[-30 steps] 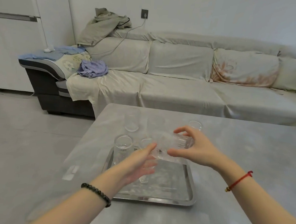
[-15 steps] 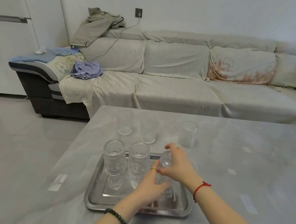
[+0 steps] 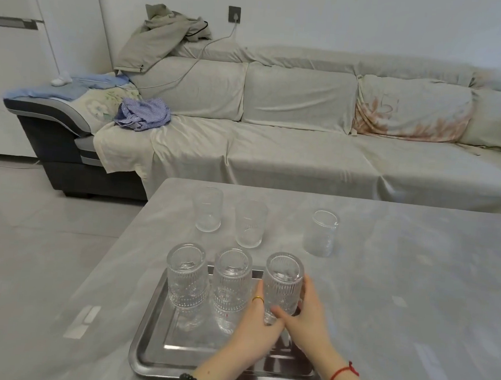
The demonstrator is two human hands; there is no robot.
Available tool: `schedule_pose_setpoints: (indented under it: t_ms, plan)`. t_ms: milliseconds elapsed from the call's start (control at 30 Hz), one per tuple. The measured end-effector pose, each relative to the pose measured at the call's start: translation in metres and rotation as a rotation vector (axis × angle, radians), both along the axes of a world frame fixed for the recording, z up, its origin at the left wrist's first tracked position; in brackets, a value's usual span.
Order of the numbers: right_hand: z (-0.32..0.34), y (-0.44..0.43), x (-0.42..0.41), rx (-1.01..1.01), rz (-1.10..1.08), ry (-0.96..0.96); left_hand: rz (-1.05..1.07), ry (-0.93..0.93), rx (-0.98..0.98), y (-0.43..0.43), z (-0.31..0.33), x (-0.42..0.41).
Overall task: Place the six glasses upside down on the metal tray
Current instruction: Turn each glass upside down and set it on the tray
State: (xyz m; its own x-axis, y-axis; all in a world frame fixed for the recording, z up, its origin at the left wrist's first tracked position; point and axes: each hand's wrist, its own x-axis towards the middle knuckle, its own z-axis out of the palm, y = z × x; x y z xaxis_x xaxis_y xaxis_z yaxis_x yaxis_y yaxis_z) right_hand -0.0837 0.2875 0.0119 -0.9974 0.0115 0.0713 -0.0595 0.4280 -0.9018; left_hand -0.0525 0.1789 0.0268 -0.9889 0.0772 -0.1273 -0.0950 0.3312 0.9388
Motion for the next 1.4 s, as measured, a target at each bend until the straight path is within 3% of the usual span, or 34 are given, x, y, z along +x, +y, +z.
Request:
schedule_pose_setpoints:
  t_ms: [267, 467, 567, 667, 833, 933, 1067, 1233, 1400]
  plan:
    - [-0.004, 0.001, -0.007, 0.006, 0.012, -0.021, -0.002, -0.035, -0.074, -0.001, 0.001, -0.007]
    - [0.017, 0.017, -0.021, 0.108, 0.193, -0.144, -0.131, -0.149, -0.118, -0.019, 0.019, -0.002]
    - [0.047, 0.027, -0.039, 0.172, 0.151, -0.121, -0.228, -0.216, -0.037, -0.048, 0.053, -0.002]
    - [0.085, 0.021, -0.060, 0.188, 0.116, 0.020, -0.196, -0.195, 0.192, -0.083, 0.098, -0.019]
    - [0.127, -0.034, -0.099, 0.200, 0.305, 0.059, 0.125, -0.030, 0.423, -0.142, 0.142, -0.076]
    - [0.131, -0.074, -0.127, 0.249, 0.394, 0.008, 0.295, -0.008, 0.228, -0.174, 0.127, -0.114]
    - [0.112, -0.126, -0.164, 0.241, 0.434, -0.067, 0.329, -0.024, -0.060, -0.198, 0.084, -0.159]
    - [0.075, -0.171, -0.203, 0.243, 0.375, -0.072, 0.253, -0.069, -0.093, -0.200, 0.034, -0.200]
    - [0.051, -0.188, -0.222, 0.212, 0.324, -0.070, 0.223, 0.045, 0.009, -0.191, 0.012, -0.219]
